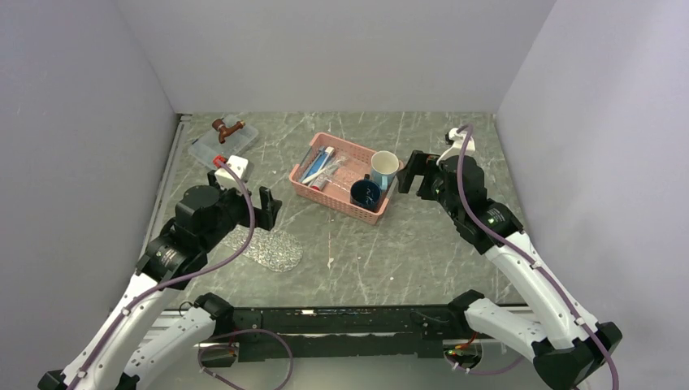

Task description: Prepare toiletry sets of a toothbrush and toothpaste on the tray

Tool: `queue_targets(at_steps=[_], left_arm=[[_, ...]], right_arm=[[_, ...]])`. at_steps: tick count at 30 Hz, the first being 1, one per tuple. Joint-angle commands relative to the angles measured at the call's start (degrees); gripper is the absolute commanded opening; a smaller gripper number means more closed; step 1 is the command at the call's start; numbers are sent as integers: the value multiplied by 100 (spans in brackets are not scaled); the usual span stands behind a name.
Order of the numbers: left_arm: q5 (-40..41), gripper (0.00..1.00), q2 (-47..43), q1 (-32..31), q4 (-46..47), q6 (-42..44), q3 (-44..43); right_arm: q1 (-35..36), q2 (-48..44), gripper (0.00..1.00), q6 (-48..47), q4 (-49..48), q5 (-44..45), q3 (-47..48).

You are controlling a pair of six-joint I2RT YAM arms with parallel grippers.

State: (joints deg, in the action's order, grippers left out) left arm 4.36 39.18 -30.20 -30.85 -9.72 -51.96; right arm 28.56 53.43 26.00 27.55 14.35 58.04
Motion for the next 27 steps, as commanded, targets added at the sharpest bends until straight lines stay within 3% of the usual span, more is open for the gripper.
queue_targets(at_steps=[1,17,27], left_arm=[[-37,99,-90,-2,194,12,3],[27,99,-264,-3,203,-2,11],[37,99,-166,2,115,2,-19]], right_arm=[[1,79,100,121,125,219,144],[1,441,99,-155,-28,-220,128],[119,1253,89,410,187,-39,333]])
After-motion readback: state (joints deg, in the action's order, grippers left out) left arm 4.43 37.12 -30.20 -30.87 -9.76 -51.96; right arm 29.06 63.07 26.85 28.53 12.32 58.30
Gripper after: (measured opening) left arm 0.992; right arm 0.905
